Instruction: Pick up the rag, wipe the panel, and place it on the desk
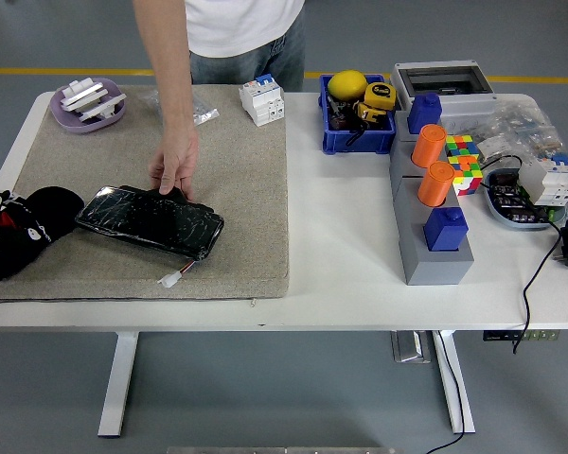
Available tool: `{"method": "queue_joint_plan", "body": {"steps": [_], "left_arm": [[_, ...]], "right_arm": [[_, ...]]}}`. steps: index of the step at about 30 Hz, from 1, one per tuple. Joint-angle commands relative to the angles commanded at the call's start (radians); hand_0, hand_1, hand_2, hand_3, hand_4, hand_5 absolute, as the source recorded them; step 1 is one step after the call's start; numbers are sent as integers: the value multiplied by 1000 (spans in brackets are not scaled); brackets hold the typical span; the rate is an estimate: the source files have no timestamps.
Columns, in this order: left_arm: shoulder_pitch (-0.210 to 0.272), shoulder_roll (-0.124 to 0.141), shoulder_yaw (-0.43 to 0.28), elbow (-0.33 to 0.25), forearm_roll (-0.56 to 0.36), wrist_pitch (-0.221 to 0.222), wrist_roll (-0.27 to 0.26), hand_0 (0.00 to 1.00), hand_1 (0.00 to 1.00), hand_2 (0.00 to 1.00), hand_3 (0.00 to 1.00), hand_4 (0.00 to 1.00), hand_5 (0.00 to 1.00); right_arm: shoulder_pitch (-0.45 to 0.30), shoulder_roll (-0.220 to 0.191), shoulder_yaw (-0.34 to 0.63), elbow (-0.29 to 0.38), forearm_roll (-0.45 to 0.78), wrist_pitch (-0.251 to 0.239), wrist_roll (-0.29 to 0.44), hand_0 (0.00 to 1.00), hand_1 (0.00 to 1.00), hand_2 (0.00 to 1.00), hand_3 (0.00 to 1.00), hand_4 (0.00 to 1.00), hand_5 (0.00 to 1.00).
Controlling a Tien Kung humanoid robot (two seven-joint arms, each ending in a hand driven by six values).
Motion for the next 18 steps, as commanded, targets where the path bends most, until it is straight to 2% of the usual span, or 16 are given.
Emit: {"method": "queue_joint_plan", "body": {"steps": [1,2,7,8,13,14,18], "left_arm": [[0,0,1,0,1,4,0,337,374,592,561,547,71],[1,-1,2,0,2,7,0,280,296,555,546,474,37],[1,-3,6,6,11,27,0,280,296,555,546,474,37],[1,-3,7,6,15,33,-1,230,260,525,511,302,2],[3,-5,10,3,31,77,-4,230,260,525,511,302,2],[3,-4,10,2,32,84,-6,191,208,475,440,198,2],[5,-3,3,-7,37,102,-12,191,208,475,440,198,2]], "right_arm": [[0,0,1,0,-1,1,0,778,662,707,663,998,516],[0,1,2,0,0,1,0,778,662,707,663,998,516],[0,3,12,-2,-2,-1,2,778,662,707,663,998,516],[1,3,13,-2,-2,-1,2,777,662,708,663,998,516],[2,4,13,-2,1,-2,3,777,662,708,663,998,516],[2,4,12,-2,2,-2,3,778,661,708,664,998,515],[3,4,10,-2,4,-2,3,778,661,708,664,998,515]]}}
